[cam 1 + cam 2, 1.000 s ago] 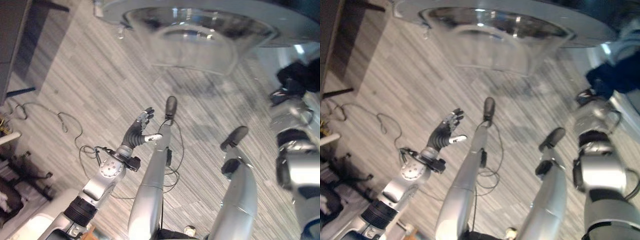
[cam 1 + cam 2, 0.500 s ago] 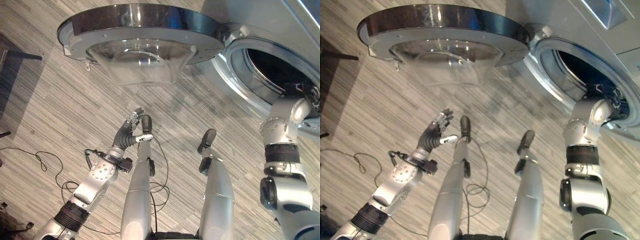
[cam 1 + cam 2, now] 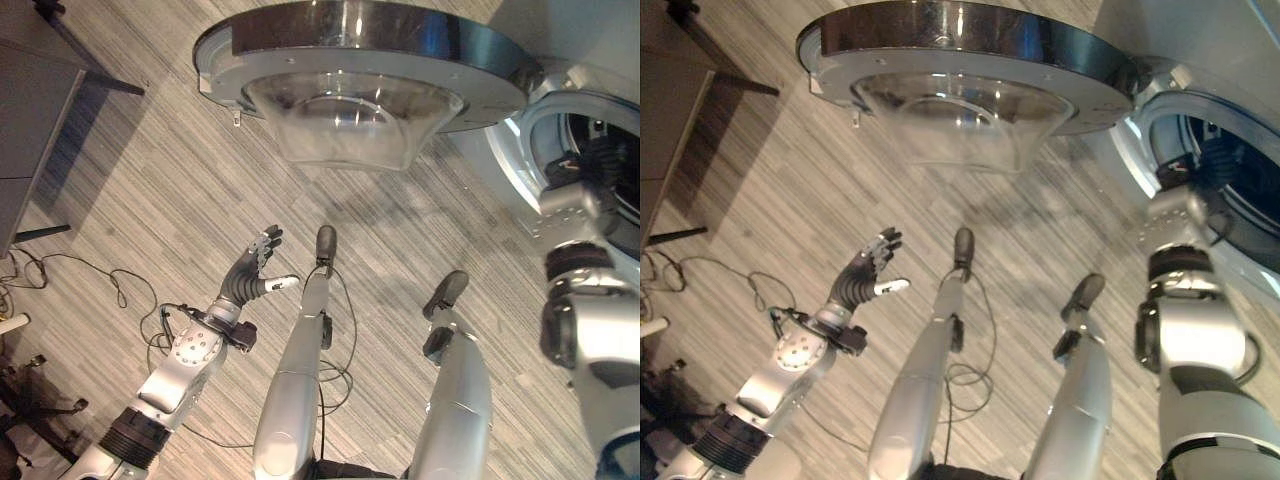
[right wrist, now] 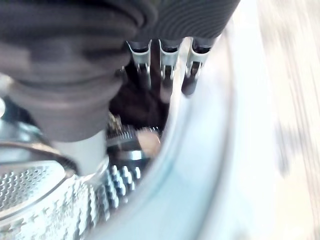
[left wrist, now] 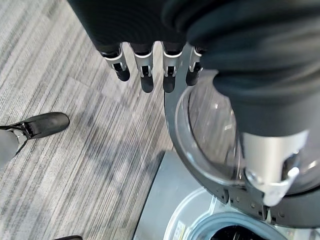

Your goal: Grab the laundry basket,head to the washer,open it,put in the laundry and shut it.

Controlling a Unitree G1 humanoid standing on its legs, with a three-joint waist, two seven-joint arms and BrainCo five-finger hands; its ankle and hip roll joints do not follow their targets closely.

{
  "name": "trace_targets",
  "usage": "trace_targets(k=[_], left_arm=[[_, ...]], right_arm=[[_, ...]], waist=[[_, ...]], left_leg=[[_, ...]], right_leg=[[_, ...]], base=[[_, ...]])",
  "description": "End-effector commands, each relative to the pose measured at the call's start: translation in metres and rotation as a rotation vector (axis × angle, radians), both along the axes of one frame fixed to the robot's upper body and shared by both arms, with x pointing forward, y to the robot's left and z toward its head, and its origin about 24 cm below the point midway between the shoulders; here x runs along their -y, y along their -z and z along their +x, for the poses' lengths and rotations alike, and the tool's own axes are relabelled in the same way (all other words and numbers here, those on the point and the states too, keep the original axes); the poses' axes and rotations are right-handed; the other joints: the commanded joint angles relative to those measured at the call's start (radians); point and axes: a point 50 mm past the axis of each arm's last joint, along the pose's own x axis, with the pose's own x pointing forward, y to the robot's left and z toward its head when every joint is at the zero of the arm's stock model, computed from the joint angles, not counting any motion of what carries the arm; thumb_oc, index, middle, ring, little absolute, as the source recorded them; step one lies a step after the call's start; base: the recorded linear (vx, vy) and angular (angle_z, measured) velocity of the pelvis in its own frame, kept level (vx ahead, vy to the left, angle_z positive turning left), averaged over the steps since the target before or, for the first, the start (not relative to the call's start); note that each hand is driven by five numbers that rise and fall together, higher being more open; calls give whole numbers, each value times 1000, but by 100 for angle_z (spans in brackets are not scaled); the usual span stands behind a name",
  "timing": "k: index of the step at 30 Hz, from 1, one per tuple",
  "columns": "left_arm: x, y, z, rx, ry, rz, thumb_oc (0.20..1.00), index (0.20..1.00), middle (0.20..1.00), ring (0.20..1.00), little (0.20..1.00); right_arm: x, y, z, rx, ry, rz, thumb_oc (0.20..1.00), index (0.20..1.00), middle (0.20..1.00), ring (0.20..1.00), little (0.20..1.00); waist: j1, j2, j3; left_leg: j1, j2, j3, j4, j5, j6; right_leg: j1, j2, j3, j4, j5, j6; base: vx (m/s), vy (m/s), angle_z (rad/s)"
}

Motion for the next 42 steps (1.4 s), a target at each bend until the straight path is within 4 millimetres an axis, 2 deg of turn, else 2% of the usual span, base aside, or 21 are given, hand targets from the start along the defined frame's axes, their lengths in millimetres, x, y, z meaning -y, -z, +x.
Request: trace_targets(k=[1,5,6,7,8,9,10,11,12,15,18,20,25,28,31,32,35,37,38,39,42], left_arm=[[15,-1,-3,31,71,5,1000,1000,1000,1000,1000],[12,8,-9,-5,76,23,1000,1000,1000,1000,1000],[9,11,-10,-15,68,27,1000,1000,1000,1000,1000],[7,15,-11,-30,63,29,1000,1000,1000,1000,1000],[0,24,-14,-71,46,44,1000,1000,1000,1000,1000],[0,24,-14,-74,44,44,1000,1000,1000,1000,1000],[-7,28,-15,-89,23,62,1000,1000,1000,1000,1000],[-8,29,-16,-92,21,63,1000,1000,1000,1000,1000],[-12,32,-17,-103,8,68,1000,1000,1000,1000,1000],[-24,44,-25,-158,-13,94,1000,1000,1000,1000,1000],[-39,70,-42,-277,-38,166,1000,1000,1000,1000,1000],[-48,83,-49,-330,-64,234,1000,1000,1000,1000,1000],[-65,98,-63,-402,-135,300,1000,1000,1000,1000,1000],[-76,111,-80,-465,-197,334,1000,1000,1000,1000,1000],[-75,114,-83,-477,-221,323,1000,1000,1000,1000,1000],[-73,116,-79,-473,-259,322,1000,1000,1000,1000,1000],[-70,113,-75,-448,-274,311,1000,1000,1000,1000,1000],[-71,113,-74,-446,-285,306,1000,1000,1000,1000,1000],[-70,113,-73,-447,-287,309,1000,1000,1000,1000,1000],[-70,113,-73,-446,-286,309,1000,1000,1000,1000,1000],[-69,115,-73,-449,-298,303,1000,1000,1000,1000,1000]], right_arm=[[12,9,-19,119,59,-41,1000,1000,1000,1000,1000],[-6,60,-29,41,-11,-55,1000,1000,1000,1000,1000],[-15,80,-33,-22,-55,-76,1000,1000,1000,1000,1000],[-23,107,-41,-107,-101,-98,1000,1000,1000,1000,1000],[-36,155,-62,-255,-190,-119,1000,1000,1000,1000,1000],[-36,156,-63,-257,-192,-119,1000,1000,1000,1000,1000],[-40,195,-88,-403,-249,-136,1000,1000,1000,1000,1000],[-41,196,-88,-406,-251,-136,1000,1000,1000,1000,1000],[-41,217,-104,-495,-286,-148,1000,1000,1000,1000,1000],[-45,256,-145,-681,-425,-232,1000,1000,1000,1000,1000],[-43,279,-183,-813,-502,-268,1000,1000,1000,1000,1000],[-41,284,-192,-873,-533,-325,1000,1000,1000,1000,1000],[-35,279,-205,-870,-533,-360,1000,1000,1000,1000,1000],[-21,268,-217,-831,-433,-336,1000,1000,1000,1000,1000],[-9,262,-221,-800,-331,-301,1000,1000,1000,1000,1000],[22,235,-221,-740,-97,-331,1000,1000,1000,1000,1000],[52,192,-217,-606,149,-395,1000,1000,1000,1000,1000],[65,157,-216,-478,292,-446,1000,1000,1000,1000,1000],[70,121,-216,-349,416,-512,1000,1000,1000,1000,1000],[69,121,-216,-350,420,-514,1000,1000,1000,1000,1000],[68,68,-213,-188,573,-640,1000,1000,1000,1000,1000]], waist=[[-17,-3,-1],[-37,-25,1],[-46,-34,-10],[-57,-46,-6],[-83,-74,-17],[-82,-74,-26],[-105,-96,-35],[-105,-95,-42],[-116,-105,-47],[-142,-126,-76],[-168,-146,-117],[-177,-154,-146],[-197,-158,-214],[-213,-161,-284],[-220,-162,-320],[-230,-163,-378],[-234,-163,-399],[-238,-163,-414],[-238,-163,-426],[-237,-161,-425],[-229,-164,-441]], left_leg=[[51,57,48,85,-206,-86],[54,51,60,113,-201,-72],[74,55,60,113,-227,-76],[76,55,72,121,-212,-70],[104,57,82,127,-219,-65],[117,60,76,122,-241,-71],[141,60,89,132,-227,-61],[155,64,83,127,-249,-67],[171,60,93,131,-231,-58],[254,65,94,143,-252,-51],[401,75,110,173,-299,-38],[480,82,132,188,-328,-35],[613,89,161,177,-366,-20],[728,73,185,128,-383,-1],[776,66,200,99,-391,7],[841,50,212,54,-402,20],[872,47,206,26,-397,24],[884,46,205,12,-393,25],[891,47,200,1,-388,25],[891,47,200,-1,-388,25],[892,49,192,-13,-380,25]], right_leg=[[92,22,-30,-276,109,65],[109,16,-38,-286,144,55],[130,21,-26,-296,129,66],[137,19,-36,-306,156,56],[173,26,-35,-332,171,56],[185,32,-27,-335,151,67],[214,29,-33,-347,178,55],[226,35,-25,-350,157,66],[248,29,-36,-354,178,55],[338,25,-38,-357,173,54],[481,24,-29,-365,162,53],[551,25,-25,-367,151,55],[643,21,6,-367,133,60],[715,15,12,-376,133,72],[747,14,19,-383,132,77],[784,16,32,-395,127,88],[809,22,40,-404,117,91],[819,25,43,-413,114,93],[824,30,43,-419,111,92],[825,30,43,-419,111,92],[826,36,42,-421,108,89]], base=[[-114,52,2],[-26,46,2],[-103,94,-1],[-13,87,0],[-5,63,-8],[-1,55,-23],[83,15,-27],[-77,58,-24],[27,37,-15],[33,51,-8],[123,107,-8],[69,119,-21],[94,113,-26],[134,104,-35],[141,64,-13],[190,59,-28],[135,26,-15],[83,8,-12],[68,4,-5],[51,-2,-5],[10,-1,-1]])
